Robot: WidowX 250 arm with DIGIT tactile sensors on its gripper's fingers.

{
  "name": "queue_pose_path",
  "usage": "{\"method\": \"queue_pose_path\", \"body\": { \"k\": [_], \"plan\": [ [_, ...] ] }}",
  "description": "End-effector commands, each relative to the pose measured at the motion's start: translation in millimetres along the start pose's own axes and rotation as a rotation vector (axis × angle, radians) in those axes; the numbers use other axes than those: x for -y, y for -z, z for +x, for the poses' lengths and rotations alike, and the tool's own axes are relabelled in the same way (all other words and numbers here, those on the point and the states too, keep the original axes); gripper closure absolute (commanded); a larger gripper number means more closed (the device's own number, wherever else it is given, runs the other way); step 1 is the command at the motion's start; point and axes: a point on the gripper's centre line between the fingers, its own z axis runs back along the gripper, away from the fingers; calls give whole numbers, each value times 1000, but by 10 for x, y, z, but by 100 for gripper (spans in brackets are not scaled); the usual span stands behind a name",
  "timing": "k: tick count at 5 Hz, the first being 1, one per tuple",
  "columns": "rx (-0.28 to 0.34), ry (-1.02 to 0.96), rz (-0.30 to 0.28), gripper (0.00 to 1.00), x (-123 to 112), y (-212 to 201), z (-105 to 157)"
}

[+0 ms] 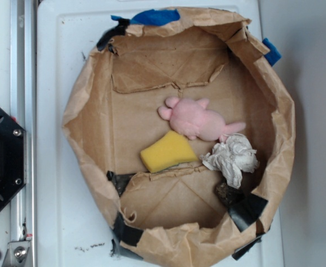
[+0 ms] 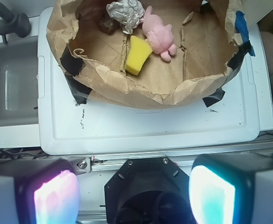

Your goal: Grab the green sponge.

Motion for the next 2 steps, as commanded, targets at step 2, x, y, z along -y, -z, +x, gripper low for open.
{"method": "queue_pose_path", "body": {
  "k": [2],
  "plan": [
    [10,-74,-29,0,54,23,273]
  ]
}}
